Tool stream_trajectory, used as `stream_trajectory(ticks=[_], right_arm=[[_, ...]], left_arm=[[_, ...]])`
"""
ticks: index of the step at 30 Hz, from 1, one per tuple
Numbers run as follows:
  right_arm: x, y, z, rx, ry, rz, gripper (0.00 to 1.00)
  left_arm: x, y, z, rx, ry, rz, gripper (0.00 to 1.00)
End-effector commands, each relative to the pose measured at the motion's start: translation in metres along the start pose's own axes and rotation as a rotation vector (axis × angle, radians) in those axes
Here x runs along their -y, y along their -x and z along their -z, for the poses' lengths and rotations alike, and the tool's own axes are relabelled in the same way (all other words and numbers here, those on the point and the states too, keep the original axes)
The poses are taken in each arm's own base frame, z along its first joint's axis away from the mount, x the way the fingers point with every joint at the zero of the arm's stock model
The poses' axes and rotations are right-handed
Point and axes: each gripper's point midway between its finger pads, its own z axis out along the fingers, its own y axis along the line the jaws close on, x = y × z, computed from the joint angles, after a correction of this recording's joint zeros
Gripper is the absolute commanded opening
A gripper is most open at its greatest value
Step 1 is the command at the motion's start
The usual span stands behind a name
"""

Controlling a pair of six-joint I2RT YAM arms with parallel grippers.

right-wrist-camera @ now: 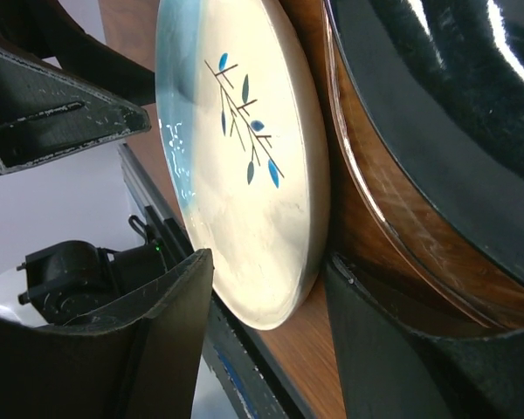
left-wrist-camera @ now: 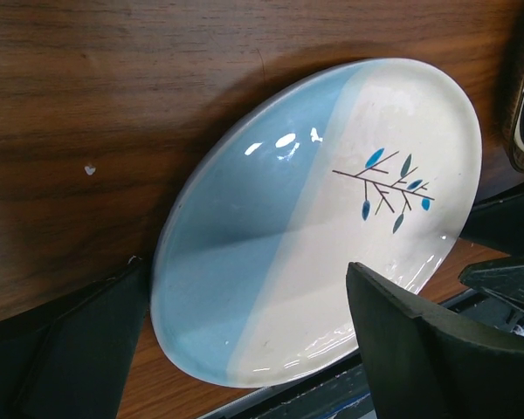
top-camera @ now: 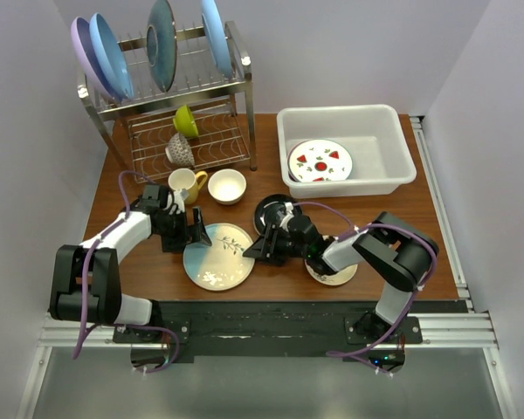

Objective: Place the plates into the plastic bin on the countertop
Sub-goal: Pick up the plate at the center of the board.

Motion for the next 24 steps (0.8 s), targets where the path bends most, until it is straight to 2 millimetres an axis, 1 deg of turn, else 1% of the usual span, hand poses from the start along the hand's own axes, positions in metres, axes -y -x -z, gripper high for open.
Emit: stream_trajectory(ticks=[1, 10, 12, 20, 24], right_arm=[[-0.051, 0.007, 0.008, 0.048, 0.183, 0.052, 0.56], [-0.068, 0.01, 0.015, 0.085, 0.278, 0.063, 0.53], [-0.069, 0.011, 0.017, 0.094, 0.291, 0.057, 0.53], [-0.064, 0.016, 0.02, 0.143, 0.294, 0.016, 0.44], [-0.066, 0.017, 0.021, 0.153, 0.3, 0.013, 0.4]], left_arm=[[0.023, -0.002, -0.002, -0.014, -0.124, -0.007, 0.96], [0.024, -0.004, -0.004, -0.025, -0.134, -0.007, 0.96], [0.024, -0.005, -0.005, -0.027, -0.137, -0.003, 0.96], [0.027, -0.006, -0.005, -0.029, -0.149, -0.004, 0.96], [0.03, -0.009, -0.007, -0.037, -0.167, -0.004, 0.96]])
